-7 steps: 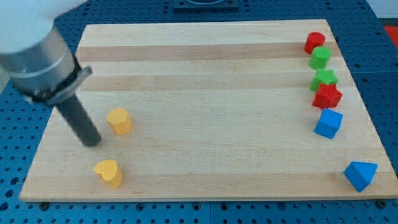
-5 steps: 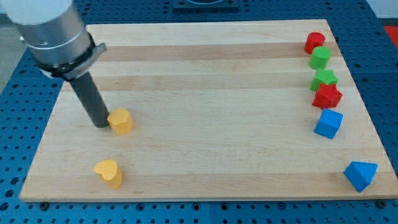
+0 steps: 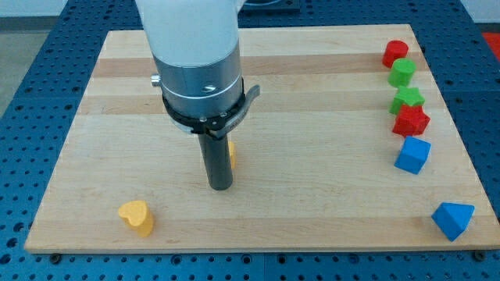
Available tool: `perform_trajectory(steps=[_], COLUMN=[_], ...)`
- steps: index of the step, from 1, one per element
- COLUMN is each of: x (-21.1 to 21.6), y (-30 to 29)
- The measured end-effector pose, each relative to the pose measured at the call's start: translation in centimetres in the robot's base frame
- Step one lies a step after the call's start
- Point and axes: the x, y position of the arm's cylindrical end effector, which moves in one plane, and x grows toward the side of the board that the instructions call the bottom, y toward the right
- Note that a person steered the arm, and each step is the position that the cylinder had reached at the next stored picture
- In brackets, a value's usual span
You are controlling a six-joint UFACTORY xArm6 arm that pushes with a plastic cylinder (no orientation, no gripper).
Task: Move the yellow hexagon to the right of the board
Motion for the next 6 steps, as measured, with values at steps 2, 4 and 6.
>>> perform_trajectory(steps=[2, 4, 6], x=[0.8, -4.9, -4.5], y=[-7.4, -7.8, -3.9])
